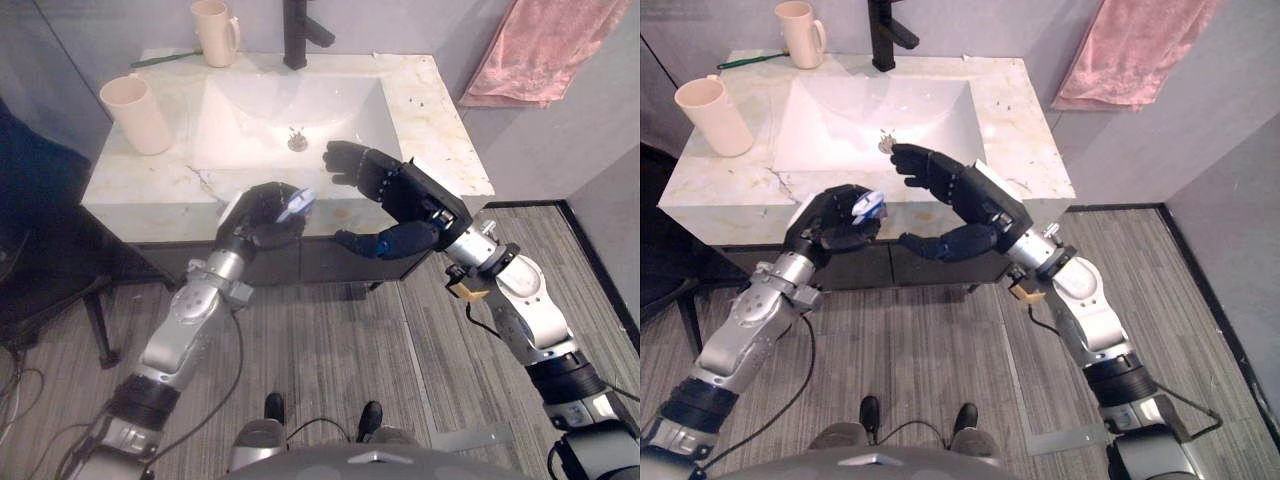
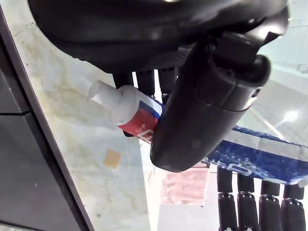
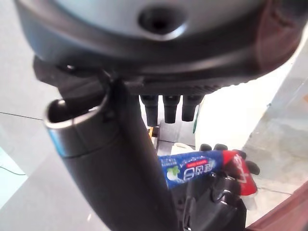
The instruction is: Organize the bathroom.
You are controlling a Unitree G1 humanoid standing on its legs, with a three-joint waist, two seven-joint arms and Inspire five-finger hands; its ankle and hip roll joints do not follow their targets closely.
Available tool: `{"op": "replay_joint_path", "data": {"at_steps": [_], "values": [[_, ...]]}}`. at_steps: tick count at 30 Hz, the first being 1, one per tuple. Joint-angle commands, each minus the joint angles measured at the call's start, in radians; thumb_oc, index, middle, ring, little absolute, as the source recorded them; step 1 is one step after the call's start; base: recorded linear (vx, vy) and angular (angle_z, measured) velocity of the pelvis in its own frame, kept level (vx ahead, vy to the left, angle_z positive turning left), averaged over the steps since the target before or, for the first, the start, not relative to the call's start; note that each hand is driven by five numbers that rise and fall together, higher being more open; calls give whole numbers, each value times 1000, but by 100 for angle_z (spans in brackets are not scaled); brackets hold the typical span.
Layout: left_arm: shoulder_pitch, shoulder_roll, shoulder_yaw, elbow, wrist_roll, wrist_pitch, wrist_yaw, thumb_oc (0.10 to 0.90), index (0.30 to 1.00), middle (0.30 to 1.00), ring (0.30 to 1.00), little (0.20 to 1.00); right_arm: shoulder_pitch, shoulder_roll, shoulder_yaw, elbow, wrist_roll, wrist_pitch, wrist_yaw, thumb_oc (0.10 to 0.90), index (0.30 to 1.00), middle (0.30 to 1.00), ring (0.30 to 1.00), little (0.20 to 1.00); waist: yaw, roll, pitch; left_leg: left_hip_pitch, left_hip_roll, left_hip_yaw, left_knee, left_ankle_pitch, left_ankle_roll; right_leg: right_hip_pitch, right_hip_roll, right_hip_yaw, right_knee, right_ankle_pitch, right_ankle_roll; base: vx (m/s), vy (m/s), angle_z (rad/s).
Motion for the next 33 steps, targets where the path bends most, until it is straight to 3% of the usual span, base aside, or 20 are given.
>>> {"op": "replay_joint_path", "data": {"at_steps": [1,10,22,23,25,30,33], "values": [[-194,-16,1,-81,-53,-160,-20,400,300,300,300,300,-161,8,-6,39,78,-105,15,800,900,900,900,900,6,42,-89,42,-66,-36,30,-153,18,-5,61,-12,102,-214,86,0,0,0],[-207,-27,-9,-66,-68,-148,-26,400,300,300,300,300,-191,34,31,68,106,-64,56,800,900,900,900,900,13,44,-97,46,-68,-46,32,-153,19,0,62,-15,107,-218,84,0,0,0],[-205,-26,-6,-60,-87,-145,-43,400,300,300,300,300,-172,59,41,105,93,-69,77,800,900,900,900,900,15,49,-98,50,-68,-50,32,-152,18,4,63,-16,105,-217,84,0,0,0],[-204,-30,-7,-57,-85,-147,-44,400,300,300,300,300,-174,60,45,109,91,-67,76,685,728,728,728,728,17,49,-97,49,-68,-50,33,-151,18,5,62,-17,105,-217,84,0,0,0],[-205,-31,-8,-55,-88,-145,-44,400,300,300,300,300,-176,63,47,112,93,-67,76,620,629,629,629,629,18,49,-97,51,-68,-50,31,-151,18,6,62,-18,104,-217,83,0,0,0],[-205,-32,-7,-50,-91,-143,-47,400,300,300,300,300,-181,68,50,118,100,-64,76,638,658,658,658,658,20,48,-98,51,-69,-52,32,-151,19,7,62,-20,104,-217,83,0,0,0],[-208,-38,-7,-52,-91,-134,-38,400,300,300,300,300,-188,76,54,134,106,-74,77,587,580,580,580,580,23,48,-98,52,-69,-53,35,-152,19,7,59,-24,106,-217,84,0,0,0]]}}
